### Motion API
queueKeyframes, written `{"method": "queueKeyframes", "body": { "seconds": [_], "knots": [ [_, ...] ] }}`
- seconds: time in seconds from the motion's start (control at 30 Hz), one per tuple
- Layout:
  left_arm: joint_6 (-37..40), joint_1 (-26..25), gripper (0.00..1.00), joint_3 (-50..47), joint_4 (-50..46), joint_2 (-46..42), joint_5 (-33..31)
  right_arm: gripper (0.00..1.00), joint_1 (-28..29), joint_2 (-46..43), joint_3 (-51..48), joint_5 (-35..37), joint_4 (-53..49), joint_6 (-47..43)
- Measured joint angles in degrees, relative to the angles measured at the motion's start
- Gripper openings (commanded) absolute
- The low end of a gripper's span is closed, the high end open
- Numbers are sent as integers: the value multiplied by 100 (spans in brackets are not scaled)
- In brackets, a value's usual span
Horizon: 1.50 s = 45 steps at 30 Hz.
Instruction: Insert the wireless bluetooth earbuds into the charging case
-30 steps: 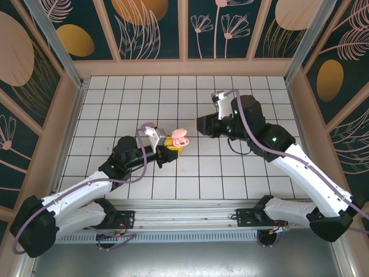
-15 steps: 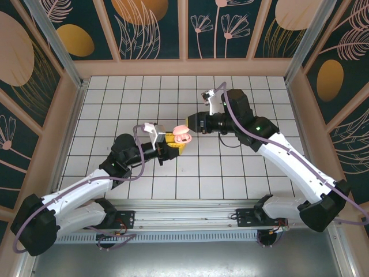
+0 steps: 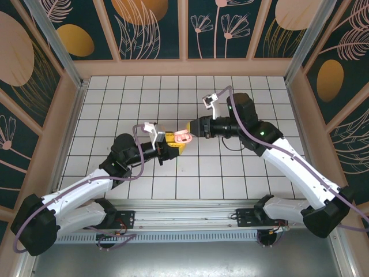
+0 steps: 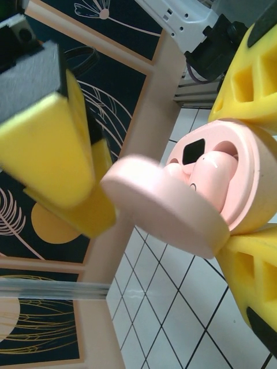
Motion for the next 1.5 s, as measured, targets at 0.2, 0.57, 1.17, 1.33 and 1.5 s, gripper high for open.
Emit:
{"method": "queueKeyframes", "body": {
  "seconds": [0.2,0.57,1.17,1.33,1.5],
  "knots": [
    [0,0,21,7,2,-24,-22,35,-4,-315,-232,-175,-157,-13],
    [0,0,21,24,26,-44,-22,52,-409,-791,-1266,-413,767,1200],
    [0,17,22,192,205,168,-28,43,-234,-435,-1880,-1095,2758,2835],
    [4,24,24,212,186,195,-105,33,-232,-374,-1895,-1088,2911,2973],
    [55,46,27,216,103,195,-210,22,-262,-308,-1952,-1047,3082,3147]
  ]
}}
